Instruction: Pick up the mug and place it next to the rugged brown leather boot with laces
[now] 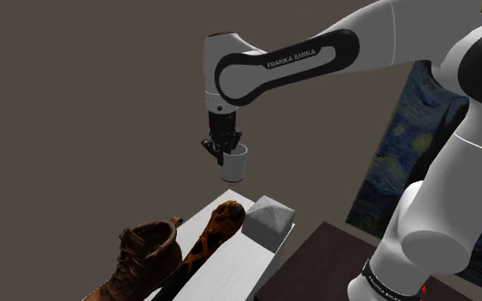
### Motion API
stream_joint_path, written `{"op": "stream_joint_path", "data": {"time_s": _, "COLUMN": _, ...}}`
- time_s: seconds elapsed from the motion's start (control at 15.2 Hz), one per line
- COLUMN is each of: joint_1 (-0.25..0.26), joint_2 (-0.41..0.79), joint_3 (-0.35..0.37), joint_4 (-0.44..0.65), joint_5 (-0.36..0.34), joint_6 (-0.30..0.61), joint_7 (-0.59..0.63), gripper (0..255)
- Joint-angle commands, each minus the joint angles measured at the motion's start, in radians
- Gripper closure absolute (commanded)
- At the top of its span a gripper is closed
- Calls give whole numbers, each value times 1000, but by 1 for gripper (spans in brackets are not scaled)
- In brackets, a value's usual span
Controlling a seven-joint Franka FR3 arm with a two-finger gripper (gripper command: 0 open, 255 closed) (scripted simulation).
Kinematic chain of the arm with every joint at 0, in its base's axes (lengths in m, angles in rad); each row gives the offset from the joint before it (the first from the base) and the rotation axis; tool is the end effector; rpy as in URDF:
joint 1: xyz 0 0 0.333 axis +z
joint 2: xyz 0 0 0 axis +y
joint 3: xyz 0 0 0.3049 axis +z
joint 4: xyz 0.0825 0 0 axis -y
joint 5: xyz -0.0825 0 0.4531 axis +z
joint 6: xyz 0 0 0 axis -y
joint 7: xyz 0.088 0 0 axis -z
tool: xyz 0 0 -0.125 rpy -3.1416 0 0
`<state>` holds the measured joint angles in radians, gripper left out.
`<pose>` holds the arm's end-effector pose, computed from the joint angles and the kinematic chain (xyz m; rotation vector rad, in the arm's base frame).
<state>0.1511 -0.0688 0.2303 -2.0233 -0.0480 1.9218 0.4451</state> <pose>0.5547 0.2191 0.4210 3.0714 -0.0725 -0.0115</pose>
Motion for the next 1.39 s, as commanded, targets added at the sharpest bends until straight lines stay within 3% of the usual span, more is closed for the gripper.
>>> {"op": "stream_joint_path", "data": {"time_s": 0.0, "joint_1": 22, "joint_2": -28, "joint_3": 24, "joint_4": -24, "joint_5": 10, "joint_6": -5, "joint_7": 43, "gripper": 255}}
{"op": "stream_joint_path", "data": {"time_s": 0.59, "joint_1": 121, "joint_2": -71, "joint_3": 143, "joint_4": -62, "joint_5": 49, "joint_6": -16, "joint_7": 245, "gripper": 255}}
{"op": "stream_joint_path", "data": {"time_s": 1.32, "joint_1": 237, "joint_2": -7, "joint_3": 299, "joint_4": 1, "joint_5": 51, "joint_6": -26, "joint_7": 517, "gripper": 255}}
